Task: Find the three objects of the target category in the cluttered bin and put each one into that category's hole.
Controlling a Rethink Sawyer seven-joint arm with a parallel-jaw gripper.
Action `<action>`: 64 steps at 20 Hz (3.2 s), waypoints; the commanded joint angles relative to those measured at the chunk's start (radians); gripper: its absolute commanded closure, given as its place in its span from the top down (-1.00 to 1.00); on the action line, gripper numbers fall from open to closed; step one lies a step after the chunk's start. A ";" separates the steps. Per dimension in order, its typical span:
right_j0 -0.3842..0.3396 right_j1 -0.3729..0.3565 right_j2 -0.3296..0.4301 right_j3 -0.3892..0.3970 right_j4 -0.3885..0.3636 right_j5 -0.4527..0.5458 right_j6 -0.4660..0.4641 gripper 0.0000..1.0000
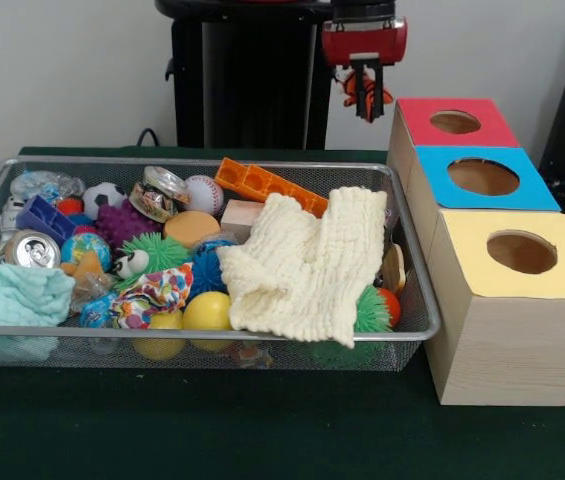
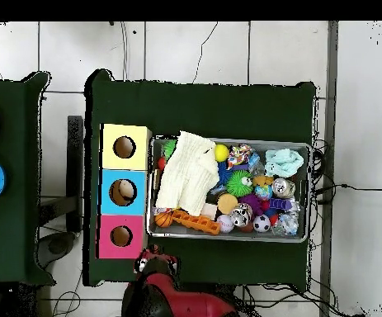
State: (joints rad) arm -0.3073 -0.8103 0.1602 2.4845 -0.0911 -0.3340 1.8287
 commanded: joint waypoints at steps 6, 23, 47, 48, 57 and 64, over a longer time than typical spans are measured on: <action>0.093 -0.059 0.012 0.011 0.135 -0.075 0.358 -1.00; 0.218 0.008 -0.006 -0.026 0.209 -0.137 0.443 -1.00; 0.134 -0.253 0.019 -0.013 0.227 0.154 0.370 -1.00; 0.132 -0.265 0.020 -0.015 0.230 0.172 0.367 -1.00; 0.237 -0.193 -0.033 -0.055 0.304 0.119 0.374 -1.00; 0.326 -0.119 -0.054 -0.094 0.392 0.058 0.389 -1.00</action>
State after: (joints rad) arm -0.0068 -1.0072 0.1015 2.5348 0.2025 -0.2378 1.9716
